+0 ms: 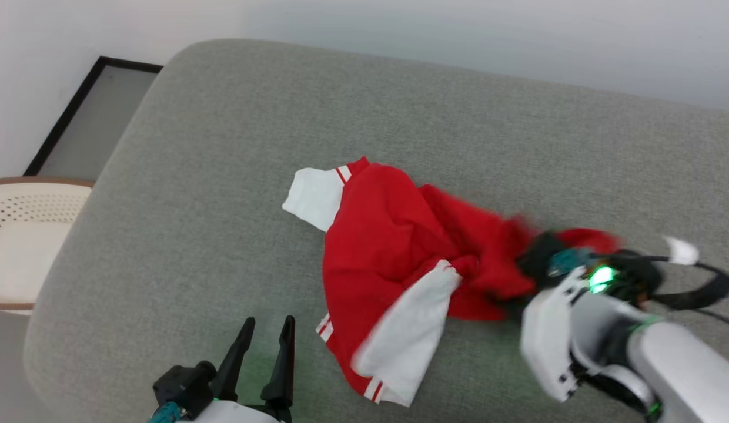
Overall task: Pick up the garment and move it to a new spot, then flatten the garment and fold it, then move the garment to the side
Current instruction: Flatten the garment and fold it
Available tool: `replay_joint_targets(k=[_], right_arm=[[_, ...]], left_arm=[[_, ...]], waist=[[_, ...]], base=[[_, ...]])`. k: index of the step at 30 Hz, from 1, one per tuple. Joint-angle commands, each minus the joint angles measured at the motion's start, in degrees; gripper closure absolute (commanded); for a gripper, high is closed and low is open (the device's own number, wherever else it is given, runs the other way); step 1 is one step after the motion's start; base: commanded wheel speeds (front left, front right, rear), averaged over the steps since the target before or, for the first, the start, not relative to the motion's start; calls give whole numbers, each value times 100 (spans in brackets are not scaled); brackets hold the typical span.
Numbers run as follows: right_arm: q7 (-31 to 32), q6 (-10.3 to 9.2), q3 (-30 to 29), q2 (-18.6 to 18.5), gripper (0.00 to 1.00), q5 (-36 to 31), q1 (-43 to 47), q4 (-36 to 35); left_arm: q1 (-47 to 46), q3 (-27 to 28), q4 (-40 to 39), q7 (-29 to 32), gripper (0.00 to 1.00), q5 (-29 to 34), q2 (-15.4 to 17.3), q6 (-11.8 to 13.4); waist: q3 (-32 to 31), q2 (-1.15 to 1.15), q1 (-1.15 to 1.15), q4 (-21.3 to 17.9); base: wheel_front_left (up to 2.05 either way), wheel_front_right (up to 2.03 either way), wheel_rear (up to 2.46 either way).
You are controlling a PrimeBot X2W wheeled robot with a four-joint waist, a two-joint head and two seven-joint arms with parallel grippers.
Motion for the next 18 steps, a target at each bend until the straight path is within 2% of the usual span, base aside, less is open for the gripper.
replay_joint_targets(k=[1,6,11,12,13,14,15,18], right_arm=[[-32,-6,-269,17,100,-174,195,-18],[35,-7,-1069,259,100,-411,716,51],[-102,-7,-1354,453,100,-713,918,262],[-178,-7,-1407,506,95,-785,913,303],[-258,-7,-1465,581,78,-823,912,336],[-325,-6,-1507,639,42,-883,902,358],[-376,-6,-1544,678,0,-934,886,368],[-506,-7,-1621,682,0,-1084,822,280]], left_arm=[[-13,13,5,1,0,-3,9,-13],[-73,27,-11,1,0,-23,37,-13],[-122,-21,10,1,0,-33,58,-13],[-139,-24,15,1,0,-33,65,-13],[-153,-24,12,1,0,-33,70,-13],[-161,-21,13,1,0,-36,73,-13],[-163,-13,16,1,0,-37,82,-13],[-137,5,39,1,0,-30,102,-13]], waist=[[8,0,0,-42],[20,0,0,-150],[46,0,0,-229],[47,0,0,-240],[47,0,0,-251],[45,0,0,-260],[37,0,0,-269],[-20,0,0,-276]], base=[[0,0,0],[0,0,0],[0,0,0],[0,0,0],[0,0,0],[0,0,0],[0,0,0],[0,0,0]])
